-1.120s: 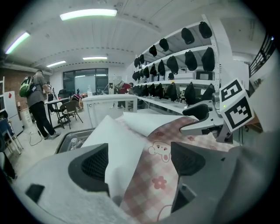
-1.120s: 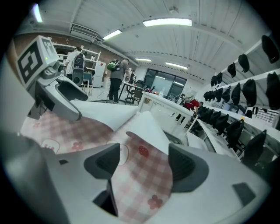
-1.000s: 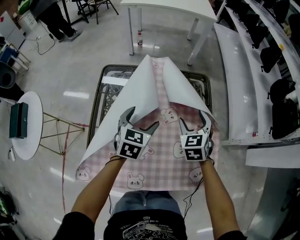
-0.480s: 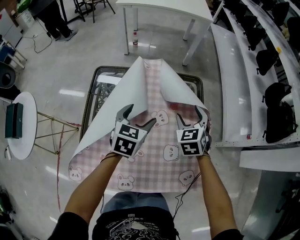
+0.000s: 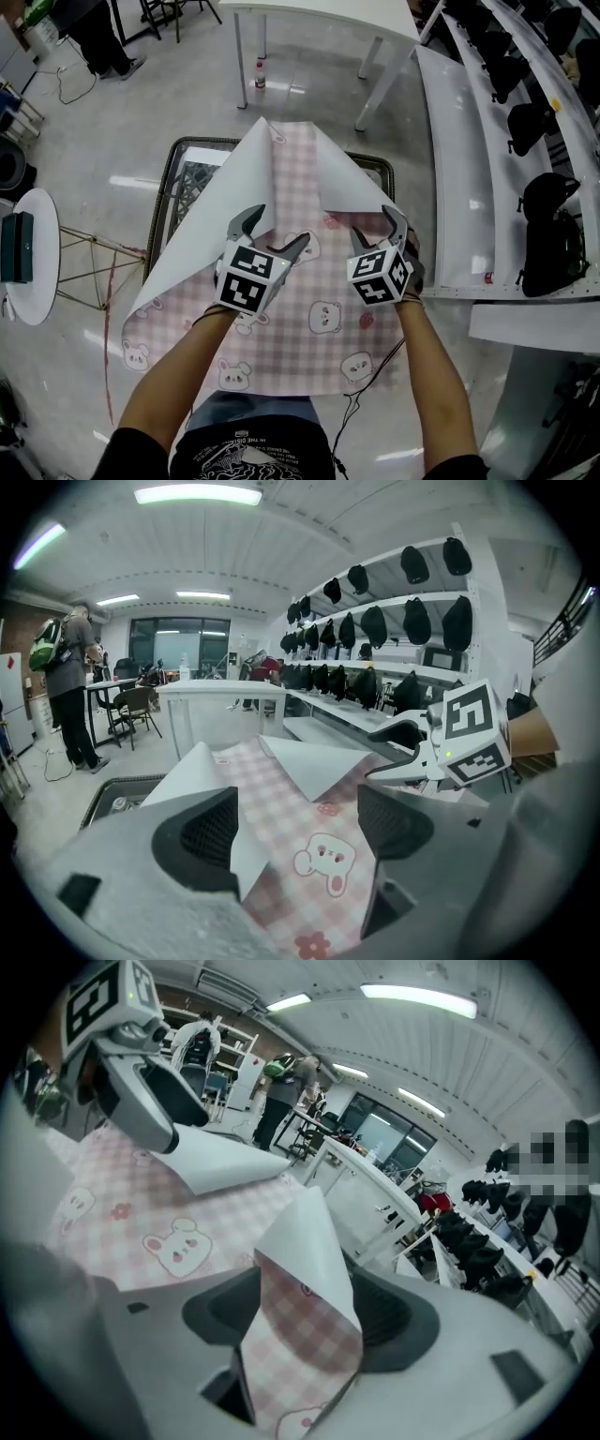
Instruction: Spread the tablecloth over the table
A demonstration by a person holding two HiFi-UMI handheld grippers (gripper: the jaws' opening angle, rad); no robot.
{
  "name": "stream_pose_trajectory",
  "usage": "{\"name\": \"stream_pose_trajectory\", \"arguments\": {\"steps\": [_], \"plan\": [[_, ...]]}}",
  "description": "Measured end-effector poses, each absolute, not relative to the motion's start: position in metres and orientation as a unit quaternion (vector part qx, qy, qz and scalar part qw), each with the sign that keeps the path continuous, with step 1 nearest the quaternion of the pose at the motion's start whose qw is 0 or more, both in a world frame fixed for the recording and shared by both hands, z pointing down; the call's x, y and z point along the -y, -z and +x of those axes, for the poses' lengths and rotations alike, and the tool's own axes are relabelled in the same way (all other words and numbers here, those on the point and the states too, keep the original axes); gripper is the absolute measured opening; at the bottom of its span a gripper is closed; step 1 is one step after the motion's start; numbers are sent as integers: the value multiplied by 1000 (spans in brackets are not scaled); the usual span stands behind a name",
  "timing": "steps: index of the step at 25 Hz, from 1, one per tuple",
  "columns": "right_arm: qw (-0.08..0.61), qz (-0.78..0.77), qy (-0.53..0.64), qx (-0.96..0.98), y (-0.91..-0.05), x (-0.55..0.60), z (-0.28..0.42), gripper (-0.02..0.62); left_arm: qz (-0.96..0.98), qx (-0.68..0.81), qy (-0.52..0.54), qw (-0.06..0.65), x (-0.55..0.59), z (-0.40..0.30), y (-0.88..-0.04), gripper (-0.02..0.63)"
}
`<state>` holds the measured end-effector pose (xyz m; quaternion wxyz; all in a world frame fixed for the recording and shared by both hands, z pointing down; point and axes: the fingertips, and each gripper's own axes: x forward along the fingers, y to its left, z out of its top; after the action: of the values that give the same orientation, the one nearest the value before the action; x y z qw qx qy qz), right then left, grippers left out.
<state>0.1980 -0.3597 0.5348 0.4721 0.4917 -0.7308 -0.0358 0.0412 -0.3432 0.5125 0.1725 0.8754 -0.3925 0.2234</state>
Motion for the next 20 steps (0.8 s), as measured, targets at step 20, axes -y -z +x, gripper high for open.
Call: {"name": "stream_pose_trajectory", "arguments": {"steps": [20], "plan": [[503, 486, 125, 704, -570, 424, 243, 103, 861, 412, -236, 179, 386, 58, -532, 330]]}}
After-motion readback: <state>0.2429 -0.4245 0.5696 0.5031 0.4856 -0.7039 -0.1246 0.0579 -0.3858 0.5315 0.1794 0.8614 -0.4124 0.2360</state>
